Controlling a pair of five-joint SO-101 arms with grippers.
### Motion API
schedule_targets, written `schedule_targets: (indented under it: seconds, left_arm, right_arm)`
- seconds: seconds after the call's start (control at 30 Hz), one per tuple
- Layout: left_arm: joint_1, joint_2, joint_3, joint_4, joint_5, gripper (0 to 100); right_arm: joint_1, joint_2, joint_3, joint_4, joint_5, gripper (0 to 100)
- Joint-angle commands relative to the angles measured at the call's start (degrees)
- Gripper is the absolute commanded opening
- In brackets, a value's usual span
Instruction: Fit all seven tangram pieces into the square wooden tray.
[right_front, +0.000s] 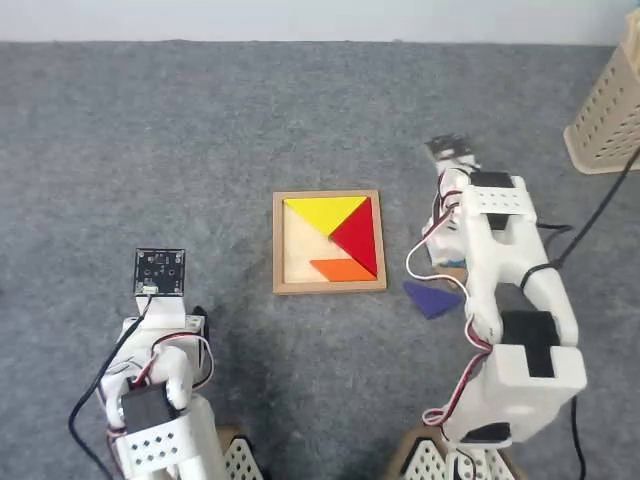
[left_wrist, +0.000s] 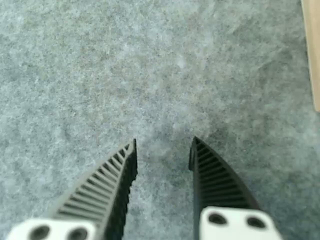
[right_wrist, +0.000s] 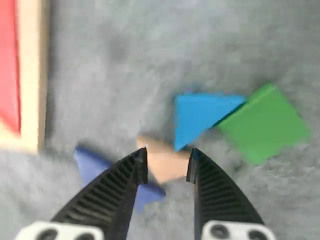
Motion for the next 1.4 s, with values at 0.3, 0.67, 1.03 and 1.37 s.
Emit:
schedule_targets:
  seconds: [0.3, 0.67, 1.03, 1.37]
  left_arm:
    - [-0.26, -0.44, -0.66, 0.18, -0.35, 17]
    - [-0.26, -0.44, -0.66, 0.18, -0.35, 17]
    - [-0.26, -0.44, -0.66, 0.18, -0.35, 17]
    - [-0.26, -0.44, -0.66, 0.18, -0.35, 17]
  right_arm:
    - [-0.4, 0.48, -3.6, 4.7, 23.74, 13.5]
    - [-0.13, 8.92, -6.51, 4.53, 21.71, 13.0]
    - [-0.48, 9.54, -8.97, 4.97, 11.34, 11.7]
    - [-3.56, 9.63, -9.23, 4.44, 11.69, 20.7]
